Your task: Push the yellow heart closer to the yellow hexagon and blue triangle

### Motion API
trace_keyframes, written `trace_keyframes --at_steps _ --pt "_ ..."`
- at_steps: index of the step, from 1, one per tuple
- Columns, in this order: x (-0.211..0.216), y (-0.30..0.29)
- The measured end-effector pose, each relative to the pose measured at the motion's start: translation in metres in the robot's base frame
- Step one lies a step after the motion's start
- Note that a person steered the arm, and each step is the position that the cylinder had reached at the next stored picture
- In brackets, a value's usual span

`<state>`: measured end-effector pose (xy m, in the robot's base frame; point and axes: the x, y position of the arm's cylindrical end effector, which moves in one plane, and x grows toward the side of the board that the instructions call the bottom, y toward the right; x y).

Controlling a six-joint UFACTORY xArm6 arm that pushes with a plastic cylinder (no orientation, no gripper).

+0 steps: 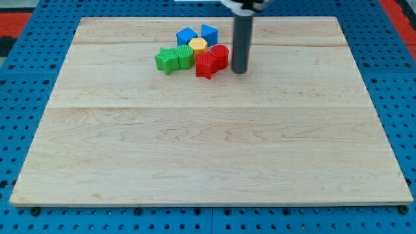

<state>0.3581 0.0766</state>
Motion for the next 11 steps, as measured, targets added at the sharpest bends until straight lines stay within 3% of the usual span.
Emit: trace_keyframes --at_steps 1,3,11 --pt "0.005 0.033" --pt "-0.008 0.031" --pt "-0.076 -0.027"
